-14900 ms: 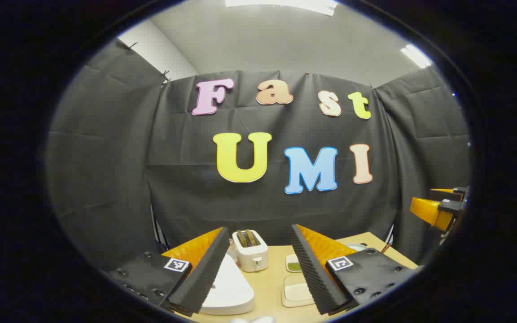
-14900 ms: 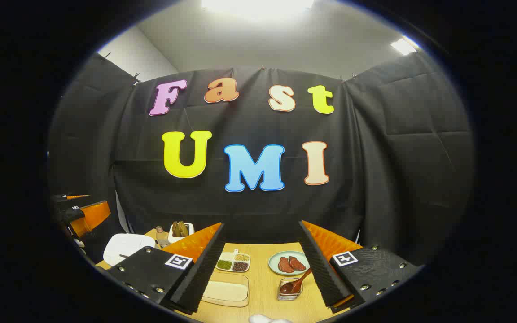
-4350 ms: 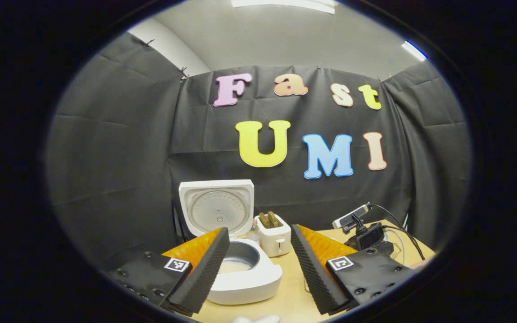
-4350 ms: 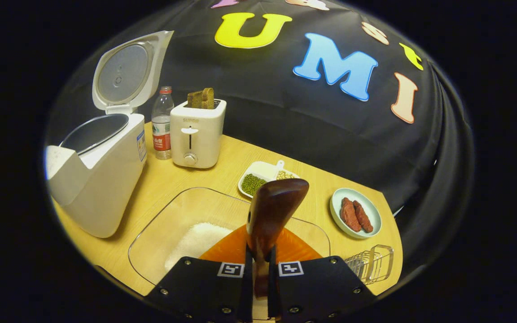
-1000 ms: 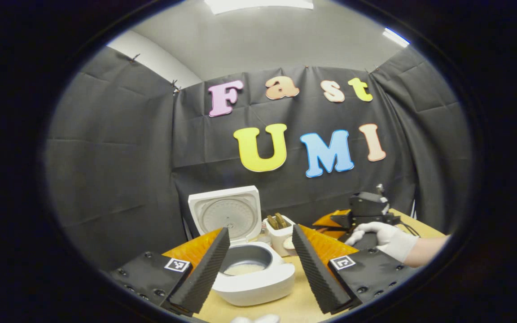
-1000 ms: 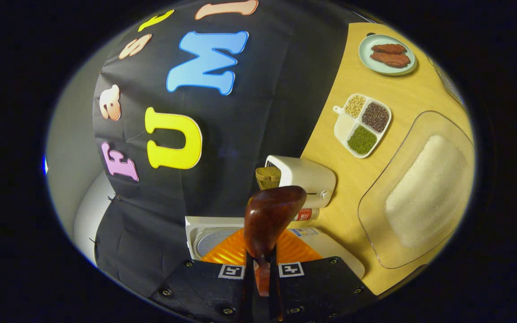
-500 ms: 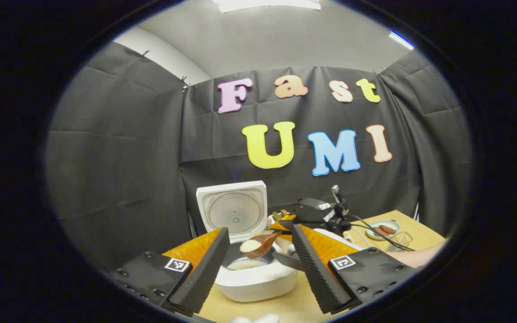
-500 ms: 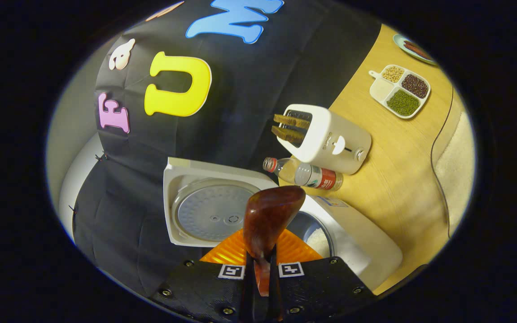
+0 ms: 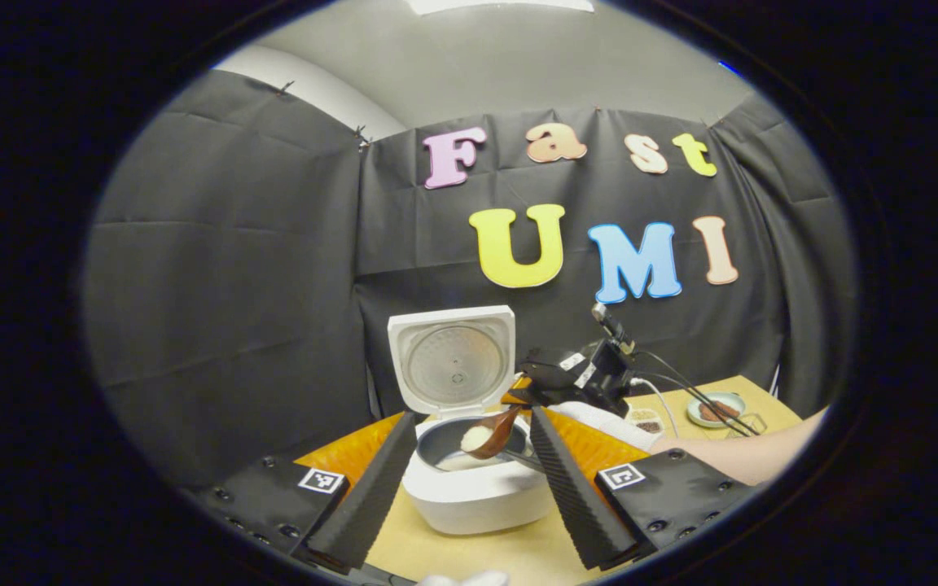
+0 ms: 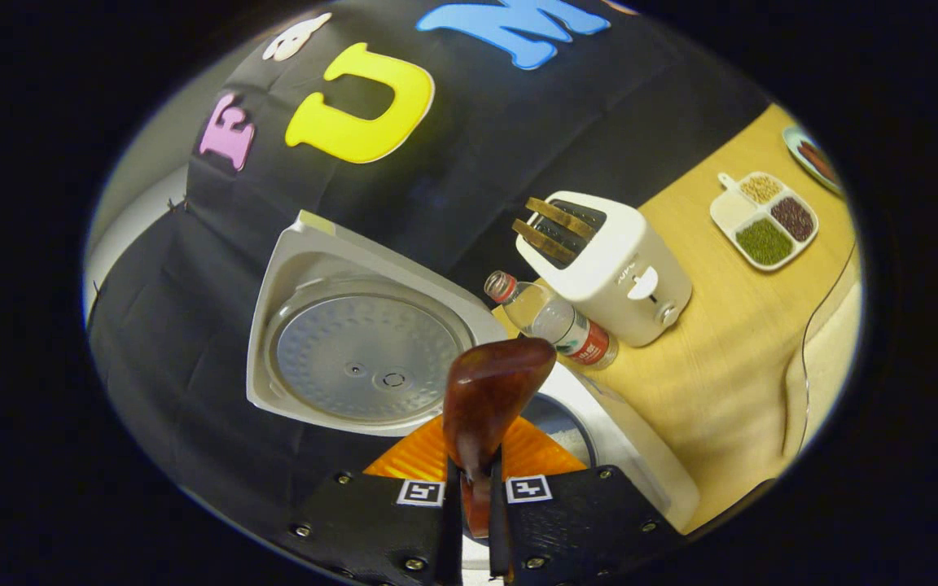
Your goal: Close the left gripper, press the button to open the rice cooker; take a wooden spoon from the chopstick holder with the right hand, scoop a spoonful of rice and pour it into the rice cooker, then put the wooden spoon back into the chopstick holder.
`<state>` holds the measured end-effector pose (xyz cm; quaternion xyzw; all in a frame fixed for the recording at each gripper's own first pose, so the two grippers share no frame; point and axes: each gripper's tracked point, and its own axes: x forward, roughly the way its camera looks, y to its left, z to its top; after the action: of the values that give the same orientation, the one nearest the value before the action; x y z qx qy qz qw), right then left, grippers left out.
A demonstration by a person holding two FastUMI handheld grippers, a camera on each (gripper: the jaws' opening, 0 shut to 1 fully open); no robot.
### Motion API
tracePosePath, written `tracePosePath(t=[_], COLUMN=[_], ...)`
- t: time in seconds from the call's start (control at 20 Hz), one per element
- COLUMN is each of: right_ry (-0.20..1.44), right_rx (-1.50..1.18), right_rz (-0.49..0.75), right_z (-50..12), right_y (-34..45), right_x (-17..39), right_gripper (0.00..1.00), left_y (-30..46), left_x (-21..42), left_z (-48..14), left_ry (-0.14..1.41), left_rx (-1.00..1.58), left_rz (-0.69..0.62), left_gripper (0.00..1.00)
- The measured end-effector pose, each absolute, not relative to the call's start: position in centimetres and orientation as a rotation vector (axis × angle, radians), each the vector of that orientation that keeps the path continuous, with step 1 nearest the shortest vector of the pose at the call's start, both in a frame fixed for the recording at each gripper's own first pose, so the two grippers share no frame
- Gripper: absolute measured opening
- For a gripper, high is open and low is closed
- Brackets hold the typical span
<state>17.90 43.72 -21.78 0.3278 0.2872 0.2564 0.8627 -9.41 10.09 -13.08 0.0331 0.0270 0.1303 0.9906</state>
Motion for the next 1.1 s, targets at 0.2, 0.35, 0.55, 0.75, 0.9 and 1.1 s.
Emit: tracePosePath(t=[0.2, 0.35, 0.55, 0.75, 0.9, 1.1], right_ry=[0.513, 0.446, 0.333, 0.183, 0.097, 0.053], right_rx=[0.485, 0.322, 0.109, -0.131, -0.32, -0.394], right_rz=[0.544, 0.548, 0.586, 0.624, 0.664, 0.717], right_z=[-21.6, -21.3, -19.9, -18.3, -18.4, -18.9], right_y=[44.3, 44.8, 45.7, 47.1, 48.2, 49.0], right_x=[18.0, 17.5, 16.6, 15.5, 14.5, 13.9], right_gripper=[0.13, 0.13, 0.13, 0.13, 0.13, 0.13], left_y=[10.6, 10.8, 11.1, 11.2, 11.4, 11.6], left_x=[-9.5, -9.9, -10.0, -10.0, -10.2, -10.2], left_z=[-13.5, -13.5, -13.8, -13.6, -13.2, -12.5], left_ry=[0.06, 0.057, 0.057, 0.054, 0.049, 0.041], left_rx=[0.077, 0.083, 0.079, 0.079, 0.081, 0.093], left_rz=[0.283, 0.292, 0.302, 0.303, 0.305, 0.306], left_gripper=[0.99, 0.99, 0.95, 0.97, 0.99, 0.99])
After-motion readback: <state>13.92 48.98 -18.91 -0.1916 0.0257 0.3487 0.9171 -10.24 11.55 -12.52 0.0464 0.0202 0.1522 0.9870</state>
